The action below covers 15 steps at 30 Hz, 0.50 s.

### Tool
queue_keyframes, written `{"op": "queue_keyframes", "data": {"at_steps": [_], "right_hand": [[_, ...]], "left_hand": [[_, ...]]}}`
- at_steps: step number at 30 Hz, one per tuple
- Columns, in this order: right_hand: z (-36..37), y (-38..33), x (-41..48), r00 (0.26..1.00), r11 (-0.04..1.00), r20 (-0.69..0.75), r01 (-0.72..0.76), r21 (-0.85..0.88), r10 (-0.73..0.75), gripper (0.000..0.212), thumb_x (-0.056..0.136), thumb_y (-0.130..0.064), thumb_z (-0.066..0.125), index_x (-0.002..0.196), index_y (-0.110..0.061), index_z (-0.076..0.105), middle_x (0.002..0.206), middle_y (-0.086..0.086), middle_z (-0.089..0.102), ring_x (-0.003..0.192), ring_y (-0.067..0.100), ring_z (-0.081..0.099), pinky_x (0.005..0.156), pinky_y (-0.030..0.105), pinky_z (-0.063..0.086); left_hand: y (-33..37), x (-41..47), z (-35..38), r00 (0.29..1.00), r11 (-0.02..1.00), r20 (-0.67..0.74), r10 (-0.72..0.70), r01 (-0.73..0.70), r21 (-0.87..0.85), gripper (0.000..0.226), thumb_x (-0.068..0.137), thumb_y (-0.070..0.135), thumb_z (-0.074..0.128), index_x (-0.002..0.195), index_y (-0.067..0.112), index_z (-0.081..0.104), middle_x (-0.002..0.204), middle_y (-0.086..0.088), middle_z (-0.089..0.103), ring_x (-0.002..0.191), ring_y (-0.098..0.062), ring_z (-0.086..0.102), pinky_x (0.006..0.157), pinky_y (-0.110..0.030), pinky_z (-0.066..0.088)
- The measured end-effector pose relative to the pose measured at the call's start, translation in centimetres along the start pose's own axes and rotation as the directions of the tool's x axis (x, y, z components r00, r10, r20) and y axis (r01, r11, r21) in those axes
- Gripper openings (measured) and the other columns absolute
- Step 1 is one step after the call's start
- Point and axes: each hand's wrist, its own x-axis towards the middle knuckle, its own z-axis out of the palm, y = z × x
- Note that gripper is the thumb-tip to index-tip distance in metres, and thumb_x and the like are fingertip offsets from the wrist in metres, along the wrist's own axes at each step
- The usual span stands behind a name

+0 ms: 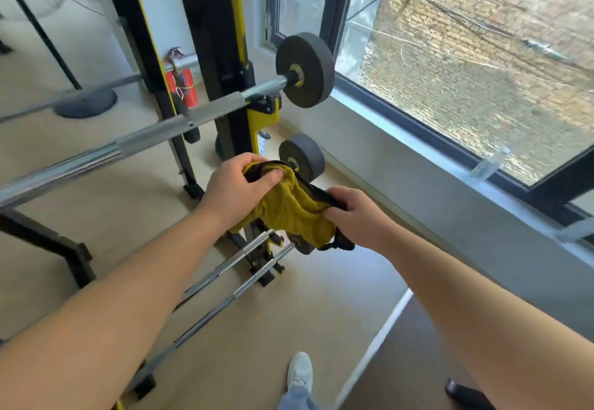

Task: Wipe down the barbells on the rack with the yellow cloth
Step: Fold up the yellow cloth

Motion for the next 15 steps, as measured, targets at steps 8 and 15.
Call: {"op": "queue_keyframes", "data": {"at_steps": [8, 15], "right_hand": [[-8.6, -2.8, 3.7, 0.995, 0.971, 0.033, 0.089, 0.222, -0.099, 0.016, 0.097, -0.023, 0.061, 0.109, -0.03, 0.069, 0.102, -0.006, 0.07, 0.097, 0.018, 0.068, 0.087, 0.036, 0.06], [-11.8, -9.8, 6.3, 0.97, 0.936, -0.002, 0.236, 0.262, -0.244, 0.026, 0.083, -0.038, 0.062, 0.105, -0.028, 0.071, 0.096, -0.006, 0.072, 0.091, 0.016, 0.07, 0.075, 0.026, 0.056]], "left_hand": [[6.2, 4.7, -1.1, 0.988, 0.987, -0.151, -0.015, -0.009, -0.157, 0.026, 0.091, 0.043, 0.067, 0.114, 0.032, 0.068, 0.097, 0.02, 0.065, 0.092, 0.0, 0.059, 0.066, -0.008, 0.043], [8.8, 8.3, -5.2, 0.96, 0.952, -0.277, -0.045, -0.043, -0.302, 0.012, 0.088, 0.047, 0.069, 0.097, 0.039, 0.069, 0.086, 0.021, 0.069, 0.088, -0.002, 0.064, 0.075, -0.021, 0.053]]}}
